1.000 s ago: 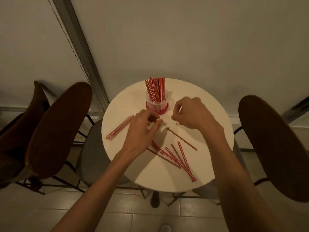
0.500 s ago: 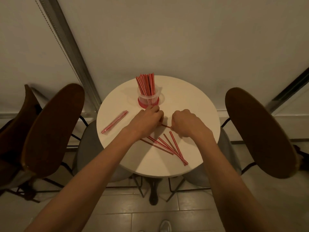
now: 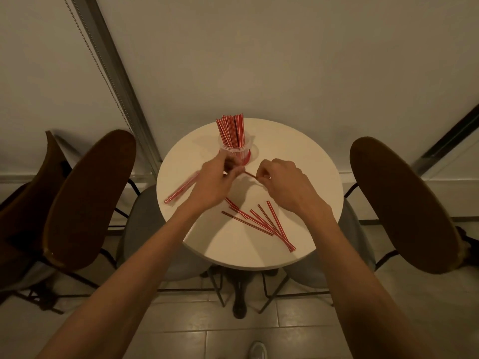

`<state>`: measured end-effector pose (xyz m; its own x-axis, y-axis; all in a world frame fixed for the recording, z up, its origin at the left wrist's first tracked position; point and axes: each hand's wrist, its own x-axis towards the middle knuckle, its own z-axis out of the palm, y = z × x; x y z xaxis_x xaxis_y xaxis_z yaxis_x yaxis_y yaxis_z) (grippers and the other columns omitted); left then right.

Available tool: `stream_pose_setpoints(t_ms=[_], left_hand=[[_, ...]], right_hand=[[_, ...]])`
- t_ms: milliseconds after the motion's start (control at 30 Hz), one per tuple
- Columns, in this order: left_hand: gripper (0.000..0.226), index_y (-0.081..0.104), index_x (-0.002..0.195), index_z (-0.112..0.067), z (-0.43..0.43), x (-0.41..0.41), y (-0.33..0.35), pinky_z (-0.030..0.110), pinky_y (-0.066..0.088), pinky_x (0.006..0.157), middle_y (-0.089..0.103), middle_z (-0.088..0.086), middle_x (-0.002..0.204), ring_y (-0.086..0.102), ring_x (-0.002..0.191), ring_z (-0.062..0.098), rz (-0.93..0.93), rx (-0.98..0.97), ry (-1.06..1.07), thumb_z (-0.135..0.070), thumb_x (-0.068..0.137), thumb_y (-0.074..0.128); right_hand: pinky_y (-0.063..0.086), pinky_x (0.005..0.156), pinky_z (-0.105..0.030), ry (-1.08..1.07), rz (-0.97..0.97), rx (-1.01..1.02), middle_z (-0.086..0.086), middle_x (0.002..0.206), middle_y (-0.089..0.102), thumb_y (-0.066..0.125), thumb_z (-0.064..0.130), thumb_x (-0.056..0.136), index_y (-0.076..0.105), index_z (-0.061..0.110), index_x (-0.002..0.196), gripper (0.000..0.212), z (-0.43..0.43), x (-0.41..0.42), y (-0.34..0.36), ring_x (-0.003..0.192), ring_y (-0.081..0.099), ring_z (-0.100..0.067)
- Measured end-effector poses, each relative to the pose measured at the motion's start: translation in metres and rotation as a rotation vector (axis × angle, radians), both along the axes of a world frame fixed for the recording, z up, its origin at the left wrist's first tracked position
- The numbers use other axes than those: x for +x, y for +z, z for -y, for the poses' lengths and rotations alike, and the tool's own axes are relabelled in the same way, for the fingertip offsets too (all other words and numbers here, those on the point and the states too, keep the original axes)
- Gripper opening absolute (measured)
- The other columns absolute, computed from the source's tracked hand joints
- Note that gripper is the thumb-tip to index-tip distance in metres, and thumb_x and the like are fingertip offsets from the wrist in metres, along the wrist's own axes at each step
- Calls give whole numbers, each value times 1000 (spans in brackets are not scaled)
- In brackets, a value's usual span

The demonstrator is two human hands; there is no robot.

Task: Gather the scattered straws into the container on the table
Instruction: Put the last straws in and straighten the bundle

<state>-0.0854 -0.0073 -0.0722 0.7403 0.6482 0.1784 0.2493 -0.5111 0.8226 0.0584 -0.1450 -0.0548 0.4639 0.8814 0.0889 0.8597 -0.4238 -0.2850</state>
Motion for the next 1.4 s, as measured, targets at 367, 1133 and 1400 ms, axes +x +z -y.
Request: stream_pose_setpoints(t_ms=[367, 1133, 1400], left_hand=[[26, 78, 118, -8, 8, -43, -2, 40, 67, 90, 83, 9, 104, 81, 101, 26, 303, -592, 266, -20, 113, 56], [28, 70, 121, 1, 10, -66, -3, 49, 69, 75, 78, 26, 108, 83, 87, 37, 229, -803, 345, -21, 114, 55], [31, 75, 124, -8, 19, -53, 10, 32, 66, 69, 84, 11, 107, 84, 88, 21, 278, -888, 262, -24, 116, 50]], right_hand=[[61, 83, -29, 22, -417, 174, 1, 98, 79, 75, 27, 100, 77, 19, 107, 10, -43, -55, 8, 85, 76, -14], [58, 78, -42, -135, -140, 18, -9, 113, 72, 61, 11, 106, 63, 14, 125, 19, -70, -77, -5, 95, 70, -29], [63, 85, -30, -93, -534, 239, 4, 93, 80, 79, 26, 97, 81, 20, 101, 7, -47, -67, 22, 82, 77, -10]])
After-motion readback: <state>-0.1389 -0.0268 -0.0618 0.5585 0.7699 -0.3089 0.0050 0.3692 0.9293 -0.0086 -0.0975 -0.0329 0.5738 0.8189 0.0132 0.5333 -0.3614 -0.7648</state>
